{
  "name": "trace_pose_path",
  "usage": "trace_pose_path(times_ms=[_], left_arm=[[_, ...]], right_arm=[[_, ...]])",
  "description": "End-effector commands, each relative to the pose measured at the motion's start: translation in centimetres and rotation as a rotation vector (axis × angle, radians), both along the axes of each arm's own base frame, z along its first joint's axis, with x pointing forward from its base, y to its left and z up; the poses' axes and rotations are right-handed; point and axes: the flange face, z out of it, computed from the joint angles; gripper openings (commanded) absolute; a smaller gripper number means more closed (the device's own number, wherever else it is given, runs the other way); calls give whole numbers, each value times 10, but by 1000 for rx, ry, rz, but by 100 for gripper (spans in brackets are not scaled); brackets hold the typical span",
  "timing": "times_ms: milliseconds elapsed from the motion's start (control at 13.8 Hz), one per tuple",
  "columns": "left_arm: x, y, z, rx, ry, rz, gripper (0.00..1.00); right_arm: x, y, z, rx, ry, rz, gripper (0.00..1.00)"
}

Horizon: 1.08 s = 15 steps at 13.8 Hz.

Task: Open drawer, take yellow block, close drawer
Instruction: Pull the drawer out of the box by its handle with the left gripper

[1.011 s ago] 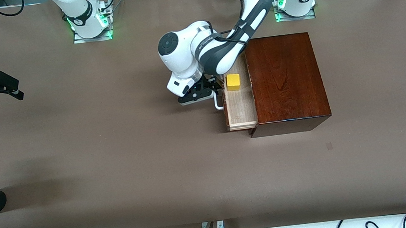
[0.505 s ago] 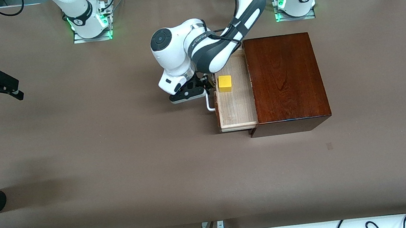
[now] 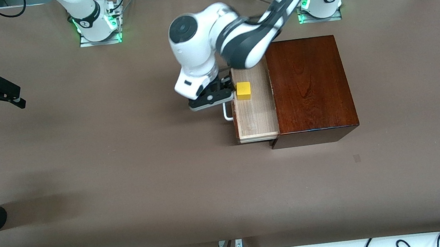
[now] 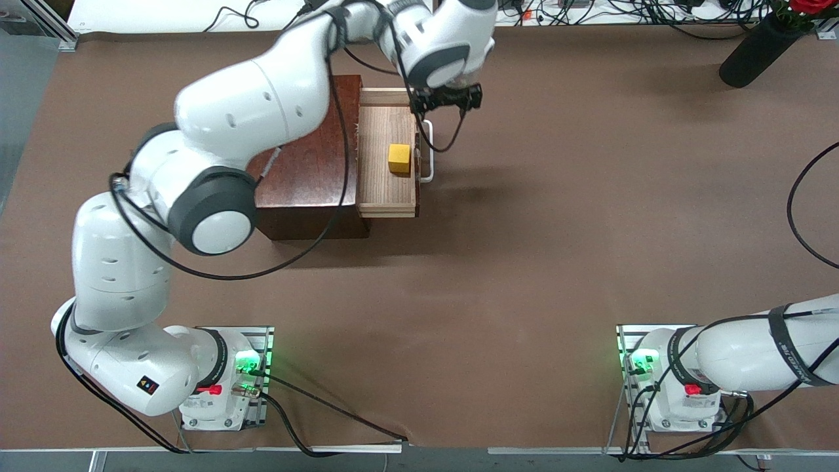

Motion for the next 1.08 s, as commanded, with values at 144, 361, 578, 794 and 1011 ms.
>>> trace_pose_path(times_ms=[144, 361, 578, 794, 1011], left_arm=[[31, 95, 63, 4, 63, -7, 100], [57, 141, 78, 1, 52, 16, 100], [72, 169, 88, -7, 42, 38, 100], [79, 187, 96, -12, 32, 52, 100], [87, 202, 96, -13, 28, 70, 100]], right_arm=[[-1, 0, 1, 2, -12, -5, 100], [15, -2, -15, -2, -27, -9, 100], [17, 2, -22, -3, -7, -13, 100], [21, 25, -35, -18, 20, 41, 100], [11, 39, -36, -10, 82, 76, 100]])
